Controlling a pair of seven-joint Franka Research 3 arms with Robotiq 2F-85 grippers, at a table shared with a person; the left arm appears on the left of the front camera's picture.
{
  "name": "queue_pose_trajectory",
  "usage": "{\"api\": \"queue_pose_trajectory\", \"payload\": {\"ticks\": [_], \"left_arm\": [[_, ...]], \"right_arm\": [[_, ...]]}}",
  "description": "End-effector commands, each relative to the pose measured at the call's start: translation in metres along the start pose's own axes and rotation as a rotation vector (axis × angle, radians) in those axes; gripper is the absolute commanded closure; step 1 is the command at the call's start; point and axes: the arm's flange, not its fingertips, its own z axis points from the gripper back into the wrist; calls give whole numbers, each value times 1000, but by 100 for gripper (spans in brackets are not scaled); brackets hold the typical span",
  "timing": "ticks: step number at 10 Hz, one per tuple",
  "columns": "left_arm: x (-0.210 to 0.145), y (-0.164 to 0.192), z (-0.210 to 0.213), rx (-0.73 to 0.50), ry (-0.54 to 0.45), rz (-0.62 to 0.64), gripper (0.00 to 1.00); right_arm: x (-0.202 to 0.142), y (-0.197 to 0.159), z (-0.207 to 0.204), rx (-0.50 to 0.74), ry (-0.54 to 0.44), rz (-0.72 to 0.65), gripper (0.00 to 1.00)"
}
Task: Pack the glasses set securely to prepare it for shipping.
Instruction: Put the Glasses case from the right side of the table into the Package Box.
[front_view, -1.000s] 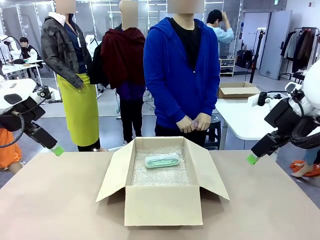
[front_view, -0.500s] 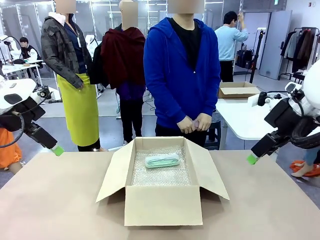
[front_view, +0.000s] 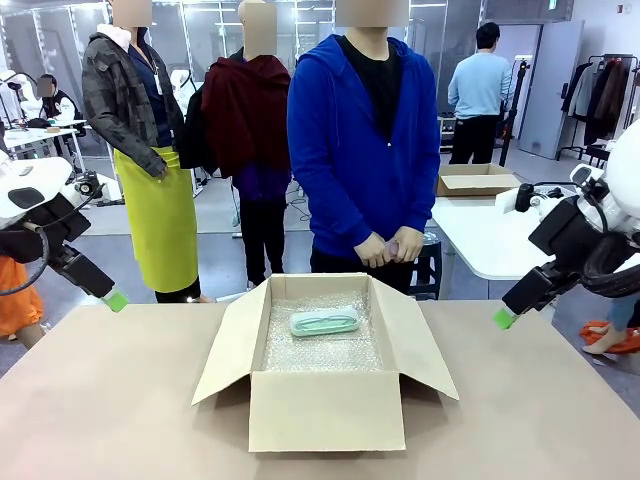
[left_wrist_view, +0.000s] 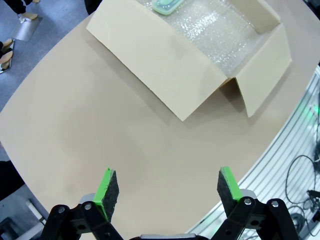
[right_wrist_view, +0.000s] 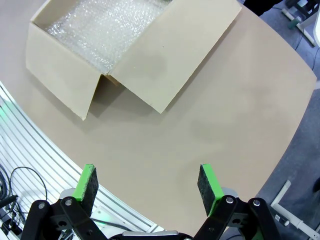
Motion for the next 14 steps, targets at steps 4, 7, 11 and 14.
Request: {"api": "queue_pose_trajectory", "payload": {"ticks": [4, 7, 11, 14], "left_arm": [[0, 1, 2, -9, -11, -5, 0], [0, 1, 2, -9, -11, -5, 0], [0, 1, 2, -9, -11, -5, 0], [0, 1, 2, -9, -11, -5, 0]], "right_arm": [[1, 1, -1, -11, -4, -12, 0], [1, 1, -1, -11, -4, -12, 0], [1, 1, -1, -11, -4, -12, 0], [1, 1, -1, -11, -4, -12, 0]]}}
